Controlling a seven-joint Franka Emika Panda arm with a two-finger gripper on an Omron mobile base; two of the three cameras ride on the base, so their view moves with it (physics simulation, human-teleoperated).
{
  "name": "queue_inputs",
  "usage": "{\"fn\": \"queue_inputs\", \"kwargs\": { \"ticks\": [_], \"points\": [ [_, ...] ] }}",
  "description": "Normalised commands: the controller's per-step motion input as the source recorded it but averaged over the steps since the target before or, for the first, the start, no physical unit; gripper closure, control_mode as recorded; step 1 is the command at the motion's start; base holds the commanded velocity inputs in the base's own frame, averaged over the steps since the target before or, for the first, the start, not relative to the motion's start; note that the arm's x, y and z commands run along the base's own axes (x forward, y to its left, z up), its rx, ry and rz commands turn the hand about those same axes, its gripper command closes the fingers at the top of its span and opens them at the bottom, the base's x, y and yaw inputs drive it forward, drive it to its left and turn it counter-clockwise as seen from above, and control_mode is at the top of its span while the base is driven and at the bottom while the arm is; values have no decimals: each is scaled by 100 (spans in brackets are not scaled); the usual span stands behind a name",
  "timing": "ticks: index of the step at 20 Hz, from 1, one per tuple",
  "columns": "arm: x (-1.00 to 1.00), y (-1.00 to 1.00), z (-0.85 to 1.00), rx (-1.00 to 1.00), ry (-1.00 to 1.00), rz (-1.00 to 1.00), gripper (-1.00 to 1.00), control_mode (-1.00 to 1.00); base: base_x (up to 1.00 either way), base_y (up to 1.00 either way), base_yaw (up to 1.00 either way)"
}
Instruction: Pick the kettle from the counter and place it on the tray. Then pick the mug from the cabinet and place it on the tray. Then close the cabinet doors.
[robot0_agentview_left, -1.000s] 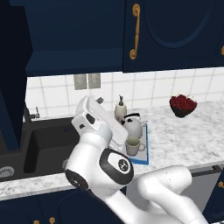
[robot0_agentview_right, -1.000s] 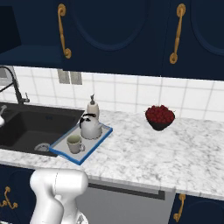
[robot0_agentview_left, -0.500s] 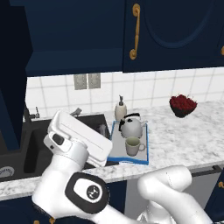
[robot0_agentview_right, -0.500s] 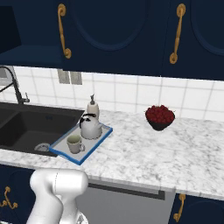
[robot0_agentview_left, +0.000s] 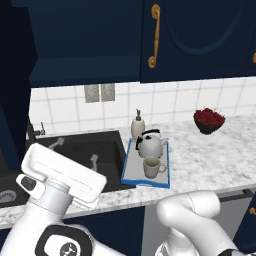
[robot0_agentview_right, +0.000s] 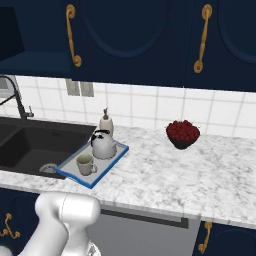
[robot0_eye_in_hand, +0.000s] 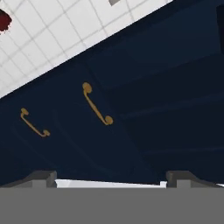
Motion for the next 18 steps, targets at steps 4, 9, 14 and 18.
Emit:
{"fn": "queue_inputs", "kwargs": {
  "ticks": [4,9,14,18],
  "points": [
    [-12,68,0,-13,0,-4,-100,-100,0,0,0],
    [-2,53,1,-8,0,-2,-100,-100,0,0,0],
    [14,21,-34,0,0,-2,-100,-100,0,0,0],
    [40,4,-40,0,0,0,-100,-100,0,0,0]
  ]
}}
